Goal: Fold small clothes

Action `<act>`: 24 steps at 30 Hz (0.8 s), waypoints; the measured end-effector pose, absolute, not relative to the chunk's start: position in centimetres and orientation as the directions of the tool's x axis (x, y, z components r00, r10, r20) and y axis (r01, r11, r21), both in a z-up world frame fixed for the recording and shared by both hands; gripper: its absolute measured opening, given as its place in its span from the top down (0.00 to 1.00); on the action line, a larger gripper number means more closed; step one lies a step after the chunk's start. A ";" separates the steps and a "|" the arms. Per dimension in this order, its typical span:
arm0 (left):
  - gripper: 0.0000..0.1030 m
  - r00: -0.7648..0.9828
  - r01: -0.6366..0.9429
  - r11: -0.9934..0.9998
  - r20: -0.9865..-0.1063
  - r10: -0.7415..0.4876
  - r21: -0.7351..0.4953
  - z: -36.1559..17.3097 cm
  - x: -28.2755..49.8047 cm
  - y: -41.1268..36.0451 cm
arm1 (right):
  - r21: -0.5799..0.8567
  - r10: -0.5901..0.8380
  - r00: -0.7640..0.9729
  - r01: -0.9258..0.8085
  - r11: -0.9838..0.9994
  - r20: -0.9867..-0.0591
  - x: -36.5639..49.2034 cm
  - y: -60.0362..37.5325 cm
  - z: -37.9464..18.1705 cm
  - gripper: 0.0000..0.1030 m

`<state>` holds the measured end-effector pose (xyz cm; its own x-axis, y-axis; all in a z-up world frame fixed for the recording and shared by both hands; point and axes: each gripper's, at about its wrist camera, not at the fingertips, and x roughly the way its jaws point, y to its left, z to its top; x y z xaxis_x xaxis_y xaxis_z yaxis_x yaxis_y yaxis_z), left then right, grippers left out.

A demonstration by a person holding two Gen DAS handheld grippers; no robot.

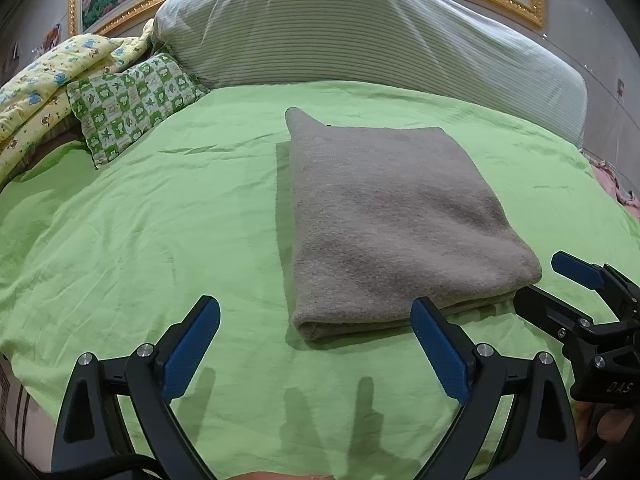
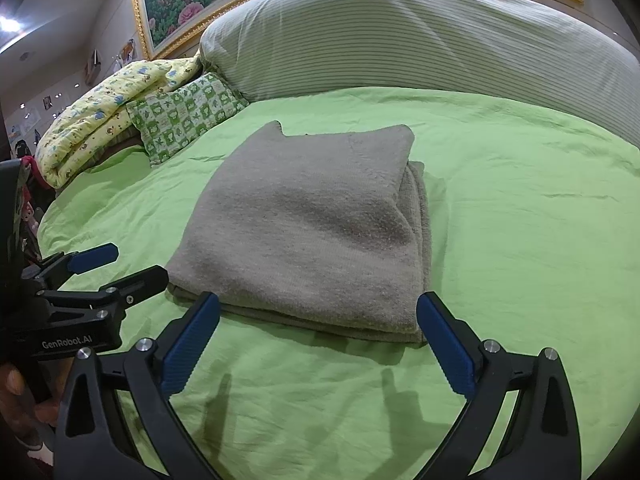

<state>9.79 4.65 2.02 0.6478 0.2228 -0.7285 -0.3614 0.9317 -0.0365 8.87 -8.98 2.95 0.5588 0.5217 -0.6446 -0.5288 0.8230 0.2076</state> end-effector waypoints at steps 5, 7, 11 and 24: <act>0.05 0.651 -0.363 0.931 -0.723 0.234 -0.026 2.1 9.9 4.7 | 0.213 0.527 0.556 -0.532 0.820 -0.643 8.9 -8.9 3.0 0.04; 0.05 0.652 -0.367 0.930 -0.719 0.243 -0.018 2.2 9.9 4.6 | 0.213 0.527 0.554 -0.531 0.820 -0.644 9.0 -8.8 2.9 0.04; 0.05 0.650 -0.364 0.931 -0.721 0.240 -0.019 2.2 10.0 4.7 | 0.218 0.528 0.553 -0.529 0.820 -0.644 9.1 -8.7 2.9 0.04; 0.05 0.639 -0.360 0.932 -0.735 0.228 -0.025 1.9 10.5 5.3 | 0.226 0.531 0.544 -0.528 0.819 -0.650 9.2 -8.3 2.7 0.04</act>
<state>10.50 5.26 1.88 0.6393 0.2277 -0.7345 -0.3604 0.9325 -0.0246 9.25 -8.32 2.72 0.5444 0.5307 -0.6496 -0.5280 0.8186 0.2262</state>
